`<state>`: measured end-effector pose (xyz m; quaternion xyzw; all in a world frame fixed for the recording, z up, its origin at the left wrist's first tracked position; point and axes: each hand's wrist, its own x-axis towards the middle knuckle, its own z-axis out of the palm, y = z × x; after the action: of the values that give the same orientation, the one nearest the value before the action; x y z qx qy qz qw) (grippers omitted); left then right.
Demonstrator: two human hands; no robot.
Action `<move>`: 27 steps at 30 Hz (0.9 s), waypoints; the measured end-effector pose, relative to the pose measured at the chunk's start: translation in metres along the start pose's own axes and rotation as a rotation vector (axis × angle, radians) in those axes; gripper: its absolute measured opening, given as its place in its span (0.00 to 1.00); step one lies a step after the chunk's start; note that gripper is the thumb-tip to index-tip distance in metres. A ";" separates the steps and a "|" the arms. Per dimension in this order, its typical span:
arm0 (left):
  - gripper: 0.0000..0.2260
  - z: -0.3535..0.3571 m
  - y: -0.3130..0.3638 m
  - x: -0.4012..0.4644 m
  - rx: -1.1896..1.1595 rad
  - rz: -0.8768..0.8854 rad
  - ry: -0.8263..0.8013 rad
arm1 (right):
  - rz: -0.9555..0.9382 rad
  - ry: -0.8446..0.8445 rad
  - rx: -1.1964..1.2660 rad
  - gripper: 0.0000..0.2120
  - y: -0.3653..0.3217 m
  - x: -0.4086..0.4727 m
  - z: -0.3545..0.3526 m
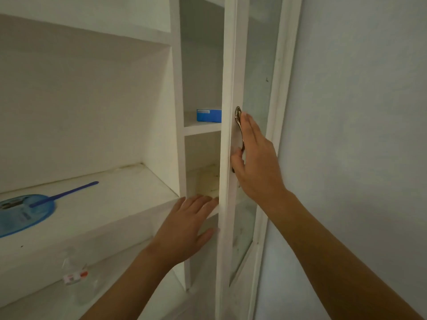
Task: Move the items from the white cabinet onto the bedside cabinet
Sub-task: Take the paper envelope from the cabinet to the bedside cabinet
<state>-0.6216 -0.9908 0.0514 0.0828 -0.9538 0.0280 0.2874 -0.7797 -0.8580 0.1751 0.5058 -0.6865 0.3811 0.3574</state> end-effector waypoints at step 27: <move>0.27 0.027 0.033 0.038 -0.171 0.455 0.193 | -0.476 -0.344 -0.830 0.30 0.053 -0.062 -0.122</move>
<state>-0.6732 -0.9661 0.0494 -0.1617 -0.9150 0.0187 0.3691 -0.8040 -0.7131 0.1674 0.5190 -0.6945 -0.1046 0.4872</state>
